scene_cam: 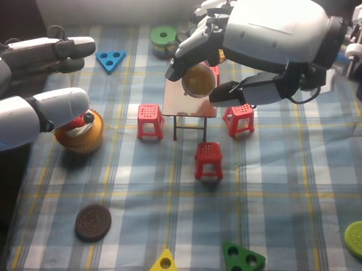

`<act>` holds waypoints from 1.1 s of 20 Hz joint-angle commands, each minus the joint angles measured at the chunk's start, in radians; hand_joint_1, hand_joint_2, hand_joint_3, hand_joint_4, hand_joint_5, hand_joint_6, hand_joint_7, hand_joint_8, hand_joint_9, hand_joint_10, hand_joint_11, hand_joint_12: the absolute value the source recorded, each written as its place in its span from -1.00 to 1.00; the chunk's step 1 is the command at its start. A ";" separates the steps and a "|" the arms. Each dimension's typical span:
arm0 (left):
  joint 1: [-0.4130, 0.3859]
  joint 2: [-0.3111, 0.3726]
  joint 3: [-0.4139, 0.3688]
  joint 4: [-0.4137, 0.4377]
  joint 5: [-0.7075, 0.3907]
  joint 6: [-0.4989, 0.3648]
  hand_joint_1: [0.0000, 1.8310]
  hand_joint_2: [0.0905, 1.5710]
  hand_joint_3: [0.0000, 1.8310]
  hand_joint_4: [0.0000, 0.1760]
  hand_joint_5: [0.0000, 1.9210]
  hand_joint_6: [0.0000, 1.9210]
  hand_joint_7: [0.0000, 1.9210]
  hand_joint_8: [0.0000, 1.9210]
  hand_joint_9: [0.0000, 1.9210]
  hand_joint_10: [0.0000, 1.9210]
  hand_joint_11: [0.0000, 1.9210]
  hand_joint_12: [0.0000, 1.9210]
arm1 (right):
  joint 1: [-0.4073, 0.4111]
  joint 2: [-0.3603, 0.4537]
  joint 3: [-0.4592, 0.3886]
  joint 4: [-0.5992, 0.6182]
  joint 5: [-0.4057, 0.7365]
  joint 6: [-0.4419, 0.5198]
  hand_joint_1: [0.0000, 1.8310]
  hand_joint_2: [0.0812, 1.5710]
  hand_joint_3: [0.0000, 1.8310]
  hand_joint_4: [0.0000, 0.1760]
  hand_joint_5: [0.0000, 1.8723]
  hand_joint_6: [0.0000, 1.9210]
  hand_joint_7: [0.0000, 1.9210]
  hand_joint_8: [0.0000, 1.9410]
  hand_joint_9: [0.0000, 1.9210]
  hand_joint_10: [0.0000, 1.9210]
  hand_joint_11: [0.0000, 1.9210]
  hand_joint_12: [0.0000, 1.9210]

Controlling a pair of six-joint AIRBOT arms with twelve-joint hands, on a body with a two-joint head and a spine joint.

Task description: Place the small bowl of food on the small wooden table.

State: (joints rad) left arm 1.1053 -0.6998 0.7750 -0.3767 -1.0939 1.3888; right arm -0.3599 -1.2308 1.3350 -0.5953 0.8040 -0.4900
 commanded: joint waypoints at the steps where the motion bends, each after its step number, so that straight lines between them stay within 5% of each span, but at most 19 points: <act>1: -0.012 -0.005 0.005 0.009 -0.119 -0.012 -0.43 0.50 -1.00 0.49 -0.51 -1.00 -0.49 -1.00 -0.62 -1.00 -1.00 -0.83 | 0.019 -0.001 0.006 0.041 0.087 0.000 0.31 0.33 -1.00 -1.00 0.16 -0.15 -0.11 -0.54 -0.18 -0.49 -0.59 0.36; 3: -0.014 -0.007 0.006 0.010 -0.117 -0.013 -0.38 0.48 -1.00 0.41 -0.50 -1.00 -0.46 -1.00 -0.60 -1.00 -1.00 -0.72 | 0.025 -0.002 0.009 0.037 0.080 0.000 0.23 0.34 -1.00 -1.00 0.12 -0.10 -0.17 -0.94 -0.35 -0.82 -0.95 0.23; 4: -0.014 -0.007 0.007 0.010 -0.118 -0.014 -0.42 0.48 -1.00 0.40 -0.50 -1.00 -0.44 -1.00 -0.58 -0.99 -1.00 -0.68 | 0.027 -0.002 0.009 0.035 0.078 0.000 0.18 0.33 -1.00 0.03 0.12 -0.11 -0.24 -0.98 -0.44 -0.91 -0.99 0.03; 5: -0.014 -0.007 0.007 0.010 -0.118 -0.015 -0.43 0.48 -1.00 0.30 -0.51 -1.00 -0.45 -1.00 -0.58 -1.00 -1.00 -0.71 | 0.027 -0.002 0.009 0.033 0.076 0.000 0.20 0.22 -1.00 -0.56 -0.03 -0.62 -0.32 -1.00 -0.49 -0.97 -1.00 -0.05; 6: -0.014 -0.006 0.007 0.010 -0.119 -0.016 -0.44 0.49 -1.00 0.01 -0.51 -1.00 -0.44 -1.00 -0.57 -1.00 -1.00 -0.69 | 0.027 -0.002 0.009 0.032 0.074 0.000 0.18 0.19 -1.00 -0.55 -0.04 -0.86 -0.39 -1.00 -0.58 -0.99 -1.00 -0.21; 7: -0.014 -0.006 0.007 0.010 -0.120 -0.017 -0.44 0.49 -1.00 0.00 -0.53 -1.00 -0.44 -1.00 -0.57 -1.00 -1.00 -0.73 | 0.027 -0.002 0.009 0.032 0.071 0.000 0.19 0.18 -1.00 -0.74 -0.03 -0.94 -0.41 -1.00 -0.61 -1.00 -1.00 -0.28; 9: -0.014 -0.006 0.007 0.010 -0.122 -0.019 -0.45 0.50 -1.00 0.01 -0.59 -1.00 -0.47 -1.00 -0.57 -1.00 -1.00 -0.74 | 0.027 -0.002 0.009 0.032 0.067 0.000 0.21 0.20 -1.00 -0.85 0.02 -0.97 -0.38 -1.00 -0.57 -0.99 -1.00 -0.19; 11: -0.014 -0.006 0.007 0.010 -0.121 -0.020 -0.46 0.51 -1.00 -0.10 -0.59 -1.00 -0.46 -1.00 -0.56 -1.00 -1.00 -0.67 | 0.027 -0.002 0.010 0.032 0.064 0.000 0.22 0.22 -1.00 -0.74 0.02 -0.98 -0.39 -1.00 -0.57 -1.00 -1.00 -0.22; 12: -0.014 -0.006 0.007 0.010 -0.121 -0.021 -0.46 0.50 -1.00 0.00 -0.59 -1.00 -0.45 -1.00 -0.56 -1.00 -1.00 -0.68 | 0.027 -0.002 0.011 0.032 0.061 0.000 0.22 0.27 -0.98 -0.69 0.16 -0.37 -0.37 -0.99 -0.55 -0.99 -1.00 -0.15; 13: -0.014 -0.006 0.007 0.010 -0.121 -0.021 -0.43 0.49 -1.00 0.01 -0.60 -1.00 -0.46 -1.00 -0.57 -1.00 -1.00 -0.69 | 0.027 -0.002 0.012 0.032 0.059 0.000 0.21 0.31 -0.99 -0.52 0.15 -0.18 -0.35 -0.99 -0.54 -0.99 -1.00 -0.08; 14: -0.014 -0.006 0.008 0.010 -0.121 -0.022 -0.41 0.48 -1.00 -0.01 -0.61 -1.00 -0.46 -1.00 -0.58 -1.00 -1.00 -0.68 | 0.027 -0.002 0.013 0.032 0.055 0.000 0.20 0.33 -1.00 -0.73 0.12 -0.10 -0.36 -1.00 -0.53 -0.99 -1.00 -0.07; 15: -0.014 -0.006 0.008 0.010 -0.121 -0.023 -0.44 0.49 -1.00 -0.01 -0.59 -1.00 -0.45 -1.00 -0.56 -1.00 -1.00 -0.63 | 0.027 -0.002 0.015 0.032 0.053 0.000 0.19 0.35 -1.00 -0.68 0.09 -0.05 -0.37 -1.00 -0.58 -0.99 -1.00 -0.15; 16: -0.014 -0.006 0.008 0.010 -0.121 -0.024 -0.48 0.50 -1.00 0.13 -0.61 -1.00 -0.45 -1.00 -0.56 -1.00 -1.00 -0.62 | 0.027 -0.004 0.017 0.032 0.050 0.000 0.22 0.26 -1.00 -0.81 -0.07 -0.56 -0.38 -1.00 -0.60 -1.00 -1.00 -0.22; 17: -0.015 -0.007 0.009 0.011 -0.121 -0.025 -0.50 0.51 -1.00 0.14 -0.60 -1.00 -0.44 -1.00 -0.56 -1.00 -1.00 -0.61 | 0.027 -0.008 0.021 0.032 0.046 0.000 0.23 0.24 -1.00 -0.95 -0.04 -0.81 -0.39 -1.00 -0.61 -1.00 -1.00 -0.25; 22: -0.015 -0.006 0.009 0.014 -0.124 -0.030 -0.47 0.50 -1.00 -0.07 -0.57 -1.00 -0.43 -1.00 -0.57 -1.00 -1.00 -0.59 | 0.027 -0.014 0.028 0.032 0.031 0.000 0.25 0.22 -1.00 -1.00 0.00 -0.98 -0.39 -1.00 -0.56 -0.99 -1.00 -0.01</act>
State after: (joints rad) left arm 1.1030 -0.7067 0.7773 -0.3740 -1.0924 1.3701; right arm -0.3515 -1.2449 1.3613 -0.6071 0.7334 -0.4904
